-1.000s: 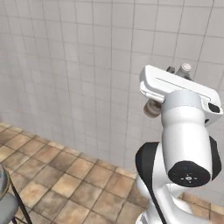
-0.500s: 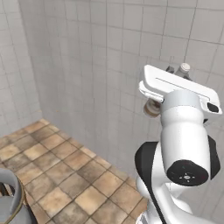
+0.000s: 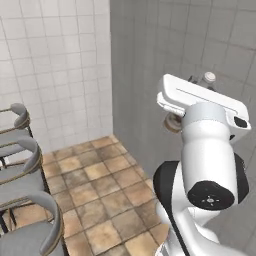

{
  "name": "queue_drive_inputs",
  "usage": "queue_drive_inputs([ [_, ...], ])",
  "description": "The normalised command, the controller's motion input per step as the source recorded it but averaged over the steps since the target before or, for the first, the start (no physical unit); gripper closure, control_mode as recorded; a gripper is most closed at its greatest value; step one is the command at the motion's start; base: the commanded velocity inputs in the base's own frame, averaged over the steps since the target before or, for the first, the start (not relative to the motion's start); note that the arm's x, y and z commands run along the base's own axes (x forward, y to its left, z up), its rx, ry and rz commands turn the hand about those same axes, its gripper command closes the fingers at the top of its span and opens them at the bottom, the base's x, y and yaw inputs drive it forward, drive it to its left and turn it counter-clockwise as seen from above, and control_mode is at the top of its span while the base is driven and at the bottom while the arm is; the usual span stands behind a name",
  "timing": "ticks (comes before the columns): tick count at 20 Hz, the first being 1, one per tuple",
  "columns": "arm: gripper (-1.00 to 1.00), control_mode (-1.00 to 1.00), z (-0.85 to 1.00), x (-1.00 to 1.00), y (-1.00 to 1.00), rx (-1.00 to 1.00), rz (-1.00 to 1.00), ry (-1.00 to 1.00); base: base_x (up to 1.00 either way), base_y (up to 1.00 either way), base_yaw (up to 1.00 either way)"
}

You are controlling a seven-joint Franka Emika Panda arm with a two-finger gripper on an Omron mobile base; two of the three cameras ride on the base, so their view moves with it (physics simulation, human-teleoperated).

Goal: There is a bowl on the dining counter. Grab a lemon wedge from the fridge and place it in the bowl. Then get the liquor bottle and glass cup from the cabinet and place them next to the bowl.

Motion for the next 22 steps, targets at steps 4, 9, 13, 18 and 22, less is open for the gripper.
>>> queue_drive_inputs([
  [4, 1.00, 1.00, 0.00, 0.00, 0.00, 0.00, 0.00, 0.00, 0.67, -0.41, 0.62],
  [9, 1.00, 1.00, 0.00, 0.00, 0.00, 0.00, 0.00, 0.00, 0.65, -0.68, 0.49],
  [13, 1.00, 1.00, 0.00, 0.00, 0.00, 0.00, 0.00, 0.00, 0.60, -0.79, 0.41],
  [18, 1.00, 1.00, 0.00, 0.00, 0.00, 0.00, 0.00, 0.00, 0.75, -0.70, 0.41],
  [22, 1.00, 1.00, 0.00, 0.00, 0.00, 0.00, 0.00, 0.00, 0.99, -0.46, 0.48],
])
